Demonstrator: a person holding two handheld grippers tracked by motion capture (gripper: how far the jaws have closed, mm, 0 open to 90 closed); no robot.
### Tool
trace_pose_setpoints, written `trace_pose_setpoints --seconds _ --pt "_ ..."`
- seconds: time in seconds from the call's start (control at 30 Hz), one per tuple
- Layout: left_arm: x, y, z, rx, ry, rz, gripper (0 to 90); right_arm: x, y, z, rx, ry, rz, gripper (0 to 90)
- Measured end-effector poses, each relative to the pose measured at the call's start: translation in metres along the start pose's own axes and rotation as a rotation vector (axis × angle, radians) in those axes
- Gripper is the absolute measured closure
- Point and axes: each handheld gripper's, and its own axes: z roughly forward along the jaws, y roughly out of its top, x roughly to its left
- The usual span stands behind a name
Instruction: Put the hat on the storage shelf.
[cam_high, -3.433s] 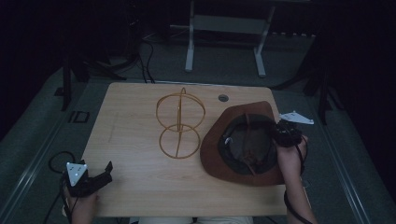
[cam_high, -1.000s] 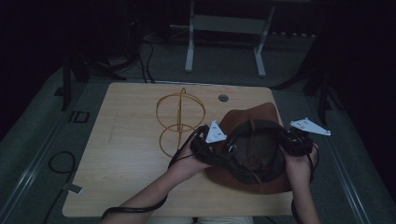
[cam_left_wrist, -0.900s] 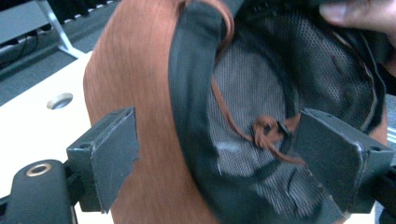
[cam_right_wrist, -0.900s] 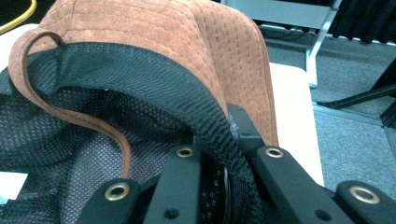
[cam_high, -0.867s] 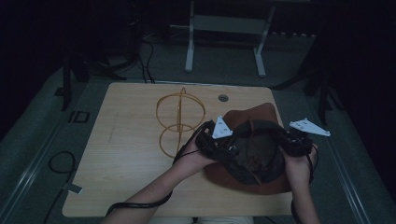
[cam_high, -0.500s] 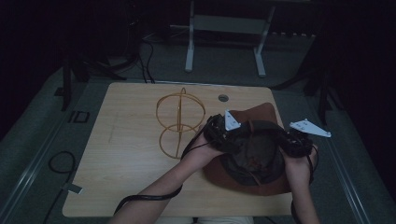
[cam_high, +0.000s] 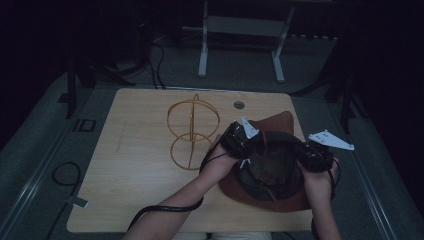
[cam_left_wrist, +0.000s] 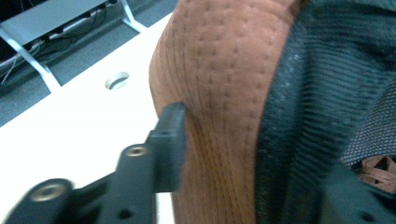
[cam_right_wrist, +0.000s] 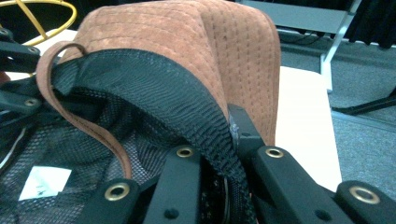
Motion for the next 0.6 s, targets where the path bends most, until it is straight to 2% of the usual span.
trace_pose_setpoints --seconds 0.1,0.13,0.23,0.43,0.53,0.6 --pt "-0.001 0.000 0.001 -0.007 0.014 0.000 74.1 0.001 -0.001 0.000 0.004 0.003 0.002 84.0" --pt "-0.003 0.000 0.001 -0.013 0.033 0.004 79.3 0.003 -0.003 0.001 0.005 0.005 0.001 83.9" --pt "-0.004 0.000 0.000 -0.029 0.047 0.003 84.5 0.004 -0.005 0.001 0.005 0.005 0.001 83.8" --pt "-0.001 0.001 -0.005 -0.056 0.052 0.000 86.1 0.006 -0.009 0.000 0.004 0.014 0.005 80.2" --pt "0.000 0.002 -0.010 -0.077 0.055 0.001 86.2 0.006 -0.010 -0.002 -0.004 0.034 0.015 73.4" --pt "0.002 0.004 -0.013 -0.094 0.051 -0.008 86.2 0.005 -0.011 -0.005 -0.008 0.066 0.026 67.0"
